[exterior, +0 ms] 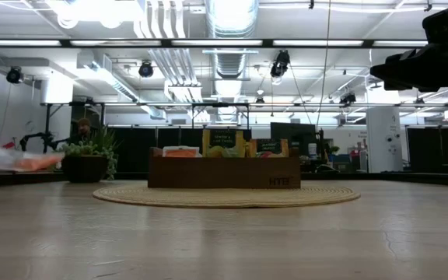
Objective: Pick & Place Tea
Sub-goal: Put the white tea bag into the left section of the wooden organizer
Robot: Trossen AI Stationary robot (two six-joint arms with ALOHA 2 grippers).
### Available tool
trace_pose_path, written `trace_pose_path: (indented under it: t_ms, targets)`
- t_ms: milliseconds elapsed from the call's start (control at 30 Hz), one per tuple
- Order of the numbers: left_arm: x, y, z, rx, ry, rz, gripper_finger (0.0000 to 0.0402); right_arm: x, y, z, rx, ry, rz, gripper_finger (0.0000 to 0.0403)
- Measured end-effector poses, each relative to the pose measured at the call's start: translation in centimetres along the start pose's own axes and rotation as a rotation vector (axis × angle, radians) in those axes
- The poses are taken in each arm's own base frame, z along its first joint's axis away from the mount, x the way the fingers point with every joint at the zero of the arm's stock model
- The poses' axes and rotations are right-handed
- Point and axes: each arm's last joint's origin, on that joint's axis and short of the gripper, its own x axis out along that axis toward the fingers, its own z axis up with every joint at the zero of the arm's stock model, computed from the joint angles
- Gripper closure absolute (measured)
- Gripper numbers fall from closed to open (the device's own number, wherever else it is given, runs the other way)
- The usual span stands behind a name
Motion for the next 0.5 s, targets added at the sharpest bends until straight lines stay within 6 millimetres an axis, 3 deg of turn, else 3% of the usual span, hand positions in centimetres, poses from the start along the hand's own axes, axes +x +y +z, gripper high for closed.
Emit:
trace_pose_path:
  t_ms: [233, 500]
  targets:
    - [-0.6, -0.8, 2.5, 0.268, 0.009, 0.056, 0.0401, 0.0, 0.0, 0.0, 0.000, 0.000, 0.000, 0.0394]
    - [1.1, -1.3, 7.5, 0.517, 0.024, 0.130, 0.0401, 0.0, 0.0, 0.0, 0.000, 0.000, 0.000, 0.0394]
